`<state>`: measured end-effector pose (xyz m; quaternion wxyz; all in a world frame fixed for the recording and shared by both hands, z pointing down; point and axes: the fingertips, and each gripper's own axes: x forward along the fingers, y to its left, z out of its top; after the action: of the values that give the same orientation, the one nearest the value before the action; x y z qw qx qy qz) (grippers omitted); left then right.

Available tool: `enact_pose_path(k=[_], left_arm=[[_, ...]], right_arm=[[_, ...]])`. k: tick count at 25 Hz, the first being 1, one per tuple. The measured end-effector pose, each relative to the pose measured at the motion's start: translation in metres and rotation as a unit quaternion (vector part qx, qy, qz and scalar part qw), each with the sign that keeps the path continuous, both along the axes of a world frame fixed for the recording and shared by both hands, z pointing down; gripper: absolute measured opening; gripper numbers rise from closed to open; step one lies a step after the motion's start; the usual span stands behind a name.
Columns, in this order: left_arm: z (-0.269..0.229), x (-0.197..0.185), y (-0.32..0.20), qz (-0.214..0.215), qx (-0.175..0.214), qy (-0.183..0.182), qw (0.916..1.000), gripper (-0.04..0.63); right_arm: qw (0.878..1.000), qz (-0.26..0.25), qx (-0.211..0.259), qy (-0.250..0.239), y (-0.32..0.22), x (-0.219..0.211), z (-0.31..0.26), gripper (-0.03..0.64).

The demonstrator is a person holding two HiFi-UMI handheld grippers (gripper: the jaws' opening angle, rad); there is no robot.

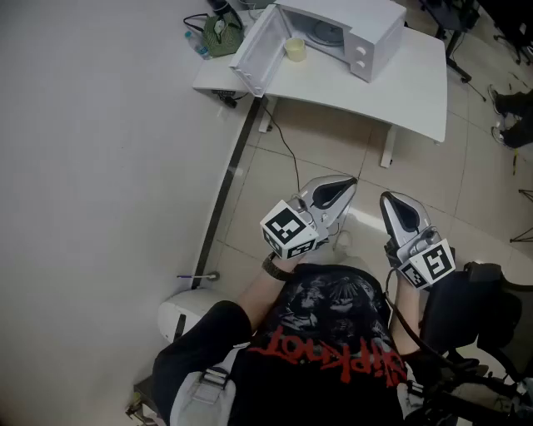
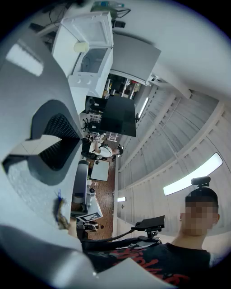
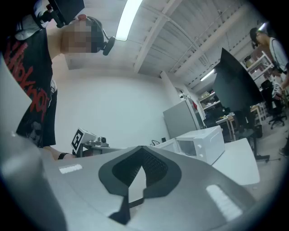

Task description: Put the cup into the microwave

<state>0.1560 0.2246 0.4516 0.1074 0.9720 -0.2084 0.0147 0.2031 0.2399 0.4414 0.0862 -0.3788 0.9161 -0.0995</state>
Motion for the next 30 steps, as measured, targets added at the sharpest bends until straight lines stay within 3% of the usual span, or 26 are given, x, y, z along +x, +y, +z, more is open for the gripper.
enact_pose_path(k=[4, 9, 17, 21, 23, 30], left_arm=[[-0.017, -0.025, -0.009, -0.029, -0.001, 0.035, 0.999, 0.002], [-0.025, -0.066, -0.04, -0.078, 0.004, 0.05, 0.9957, 0.002], [-0.027, -0.137, -0.124, -0.086, 0.011, 0.064, 0.9942, 0.002], [-0.026, -0.183, -0.177, -0.089, 0.016, 0.08, 0.9926, 0.002], [-0.026, -0.202, -0.195, -0.085, 0.016, 0.078, 0.9932, 0.002], [-0.004, -0.239, -0.242, -0.089, -0.009, 0.071, 0.9934, 0.002]], right_arm=[[0.998, 0.032, 0.013, 0.061, -0.013, -0.02, 0.0, 0.0], [0.995, 0.032, 0.02, 0.089, -0.045, -0.057, -0.011, 0.0], [0.992, 0.06, 0.027, 0.109, -0.13, -0.112, -0.023, 0.0], [0.982, 0.053, 0.059, 0.171, -0.18, -0.157, -0.029, 0.0], [0.982, 0.048, 0.065, 0.172, -0.199, -0.175, -0.037, 0.0], [0.983, 0.044, 0.03, 0.178, -0.263, -0.206, -0.017, 0.0]])
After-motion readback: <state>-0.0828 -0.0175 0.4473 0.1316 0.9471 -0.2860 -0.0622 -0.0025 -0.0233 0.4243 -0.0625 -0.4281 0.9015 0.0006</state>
